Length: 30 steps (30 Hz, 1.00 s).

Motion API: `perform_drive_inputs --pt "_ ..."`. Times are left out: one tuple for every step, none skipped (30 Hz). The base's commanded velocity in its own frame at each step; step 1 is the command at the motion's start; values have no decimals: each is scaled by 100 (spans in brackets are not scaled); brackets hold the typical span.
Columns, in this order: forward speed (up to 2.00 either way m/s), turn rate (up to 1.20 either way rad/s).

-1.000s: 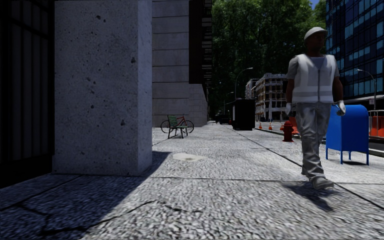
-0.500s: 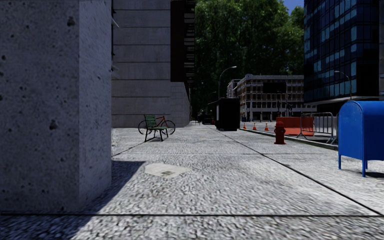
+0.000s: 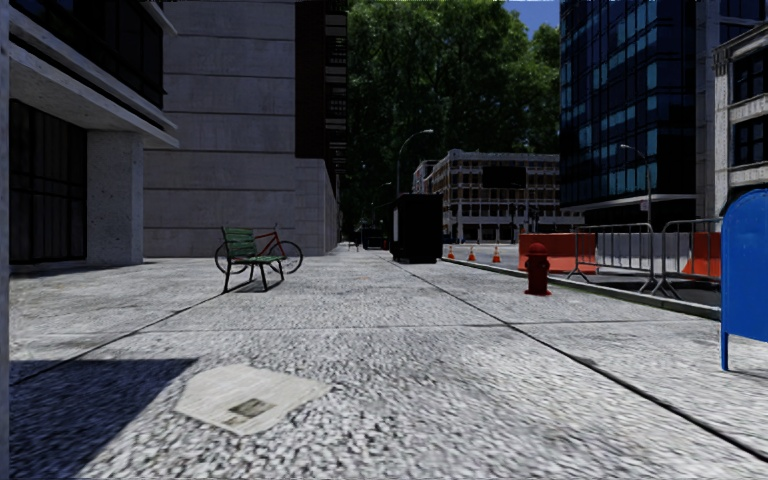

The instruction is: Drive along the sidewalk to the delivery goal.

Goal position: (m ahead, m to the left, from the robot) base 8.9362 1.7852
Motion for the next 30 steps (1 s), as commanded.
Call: perform_drive_inputs --pt "200 -27" --pt "200 -4" --pt "200 -4" --pt "200 0" --pt "200 0" --pt "200 0" --pt "200 0" --pt "200 0" --pt "200 0" --pt "200 0" --pt "200 0" --pt "200 0" --pt "200 0" --pt "200 0" --pt "200 0" --pt "200 0" --pt "200 0" --pt "200 0" --pt "200 0" --pt "200 0" --pt "200 0" --pt "200 0" --pt "200 0" --pt "200 0" --pt "200 0" --pt "200 0" --pt "200 0" --pt "200 0" --pt "200 0" --pt "200 0"
